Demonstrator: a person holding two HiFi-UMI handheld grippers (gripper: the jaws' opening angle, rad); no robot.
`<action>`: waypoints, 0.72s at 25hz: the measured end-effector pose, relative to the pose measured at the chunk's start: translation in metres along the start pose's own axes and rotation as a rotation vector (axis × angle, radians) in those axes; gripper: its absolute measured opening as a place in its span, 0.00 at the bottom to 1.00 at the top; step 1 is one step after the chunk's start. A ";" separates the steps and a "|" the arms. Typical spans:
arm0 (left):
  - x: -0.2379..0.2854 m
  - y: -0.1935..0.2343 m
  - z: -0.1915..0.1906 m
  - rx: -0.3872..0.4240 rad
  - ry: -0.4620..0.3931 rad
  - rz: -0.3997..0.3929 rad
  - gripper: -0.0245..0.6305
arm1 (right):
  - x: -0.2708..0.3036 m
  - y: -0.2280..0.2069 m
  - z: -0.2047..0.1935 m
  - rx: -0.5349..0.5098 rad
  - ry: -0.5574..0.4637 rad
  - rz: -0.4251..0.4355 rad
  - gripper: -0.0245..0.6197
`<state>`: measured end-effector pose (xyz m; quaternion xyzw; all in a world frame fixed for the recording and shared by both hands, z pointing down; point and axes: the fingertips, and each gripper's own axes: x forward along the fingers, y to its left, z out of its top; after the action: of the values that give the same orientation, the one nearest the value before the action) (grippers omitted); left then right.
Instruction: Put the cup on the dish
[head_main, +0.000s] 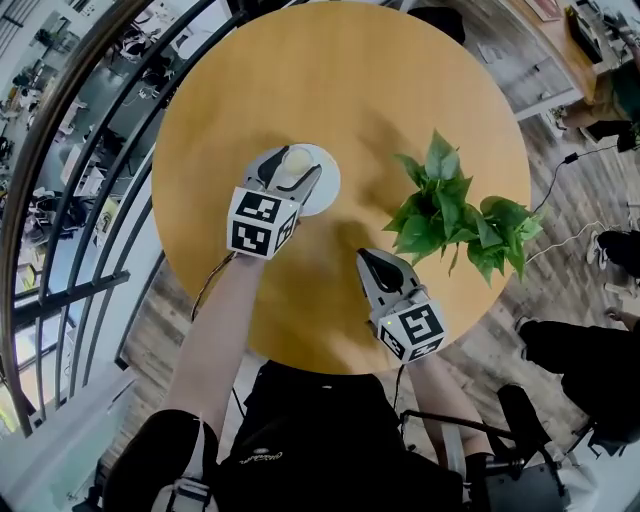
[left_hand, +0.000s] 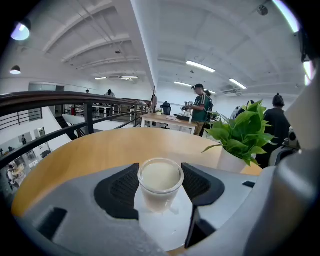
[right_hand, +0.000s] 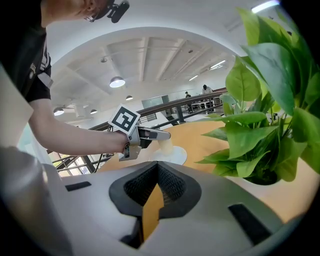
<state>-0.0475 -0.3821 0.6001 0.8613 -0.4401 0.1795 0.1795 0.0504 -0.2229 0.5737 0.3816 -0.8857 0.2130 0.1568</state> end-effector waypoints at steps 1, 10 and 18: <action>0.002 0.001 -0.001 0.007 0.006 0.001 0.45 | 0.000 -0.001 -0.001 0.002 0.001 -0.001 0.03; 0.004 0.004 -0.014 0.046 0.060 0.008 0.45 | 0.006 -0.004 0.000 0.015 0.001 -0.003 0.03; 0.004 0.003 -0.026 0.062 0.075 0.009 0.45 | 0.008 -0.005 -0.003 0.033 0.009 0.000 0.03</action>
<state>-0.0518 -0.3744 0.6250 0.8571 -0.4312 0.2262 0.1684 0.0495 -0.2293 0.5805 0.3831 -0.8814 0.2294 0.1542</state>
